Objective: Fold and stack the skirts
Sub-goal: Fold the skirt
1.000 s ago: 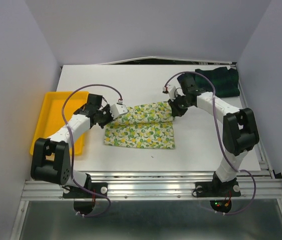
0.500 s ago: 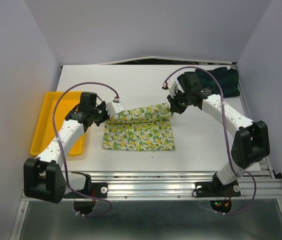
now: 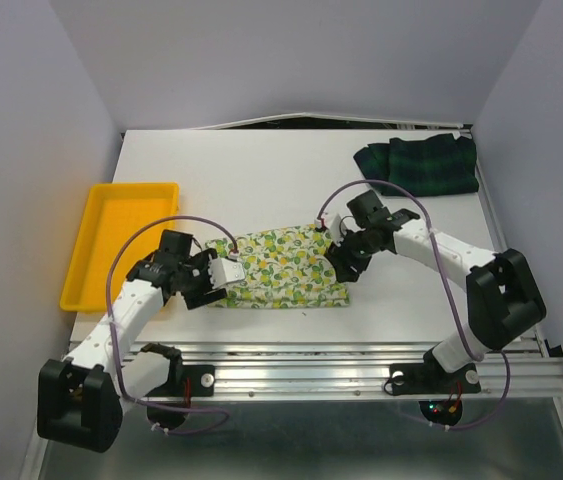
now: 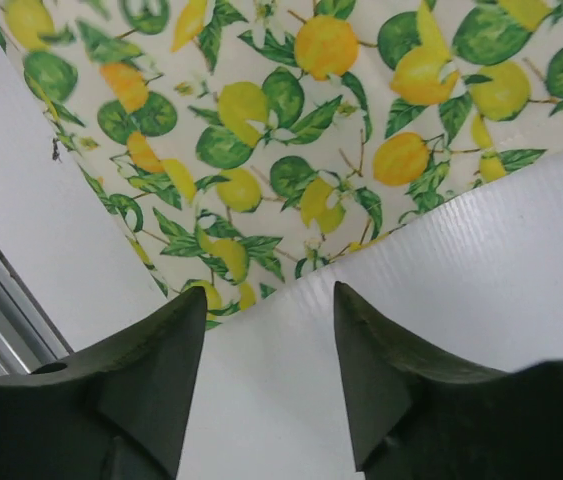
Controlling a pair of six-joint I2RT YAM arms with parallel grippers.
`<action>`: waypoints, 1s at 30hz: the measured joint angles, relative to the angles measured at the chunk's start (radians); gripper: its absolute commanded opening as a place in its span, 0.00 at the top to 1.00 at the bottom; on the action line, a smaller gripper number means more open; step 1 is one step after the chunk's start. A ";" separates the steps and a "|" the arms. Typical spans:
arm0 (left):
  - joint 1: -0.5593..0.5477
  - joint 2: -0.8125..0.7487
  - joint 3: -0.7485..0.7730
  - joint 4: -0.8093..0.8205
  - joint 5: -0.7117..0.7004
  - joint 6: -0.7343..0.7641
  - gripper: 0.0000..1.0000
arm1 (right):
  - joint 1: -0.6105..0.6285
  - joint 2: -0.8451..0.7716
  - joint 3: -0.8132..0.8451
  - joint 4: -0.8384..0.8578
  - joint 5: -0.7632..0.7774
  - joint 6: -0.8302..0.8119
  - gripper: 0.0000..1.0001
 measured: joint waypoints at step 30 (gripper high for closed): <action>-0.174 0.200 -0.028 0.023 -0.108 -0.109 0.71 | 0.051 0.234 0.086 -0.008 0.011 0.225 0.55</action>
